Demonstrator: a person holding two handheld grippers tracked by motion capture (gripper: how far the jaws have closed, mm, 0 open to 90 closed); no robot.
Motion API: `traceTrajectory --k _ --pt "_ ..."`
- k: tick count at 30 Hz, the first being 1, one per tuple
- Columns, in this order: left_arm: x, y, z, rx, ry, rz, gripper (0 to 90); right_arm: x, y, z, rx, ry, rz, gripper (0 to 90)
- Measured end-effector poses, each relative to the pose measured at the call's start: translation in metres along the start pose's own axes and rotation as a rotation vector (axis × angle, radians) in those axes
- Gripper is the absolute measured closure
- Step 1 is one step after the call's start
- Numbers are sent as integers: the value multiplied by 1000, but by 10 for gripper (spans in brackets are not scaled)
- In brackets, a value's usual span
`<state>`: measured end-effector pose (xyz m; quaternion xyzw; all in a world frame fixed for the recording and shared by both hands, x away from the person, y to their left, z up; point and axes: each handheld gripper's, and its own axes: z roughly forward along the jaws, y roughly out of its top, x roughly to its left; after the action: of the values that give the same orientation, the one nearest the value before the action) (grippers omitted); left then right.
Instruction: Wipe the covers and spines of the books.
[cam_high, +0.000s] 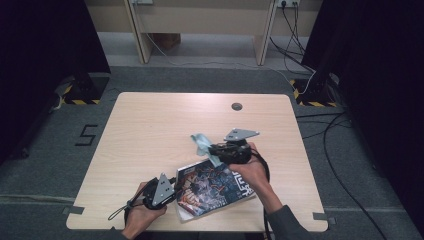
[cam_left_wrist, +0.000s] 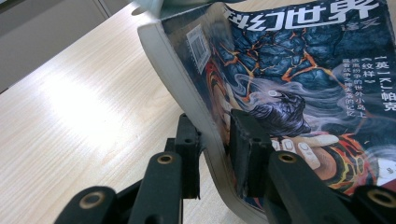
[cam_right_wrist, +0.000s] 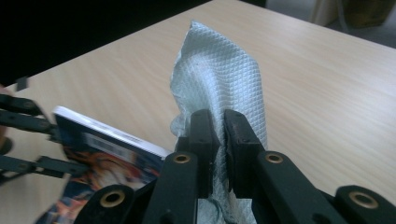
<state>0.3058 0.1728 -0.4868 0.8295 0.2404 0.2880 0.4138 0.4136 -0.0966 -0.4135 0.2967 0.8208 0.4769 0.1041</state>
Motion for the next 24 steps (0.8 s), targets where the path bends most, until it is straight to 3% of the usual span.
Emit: traceTrajectory --k 8,13,18,24 --pt "1 -1 0 -2 -2 -10 734 -56 -29 -46 7 -206 89 830" --pt "2 -1 0 0 -4 -14 734 -84 -55 -68 38 -299 165 830" --pt "2 -1 0 1 -3 -14 734 -102 -73 -82 66 -356 205 829" --pt "2 -2 0 1 -2 -16 733 -113 -84 -86 94 -382 236 828"
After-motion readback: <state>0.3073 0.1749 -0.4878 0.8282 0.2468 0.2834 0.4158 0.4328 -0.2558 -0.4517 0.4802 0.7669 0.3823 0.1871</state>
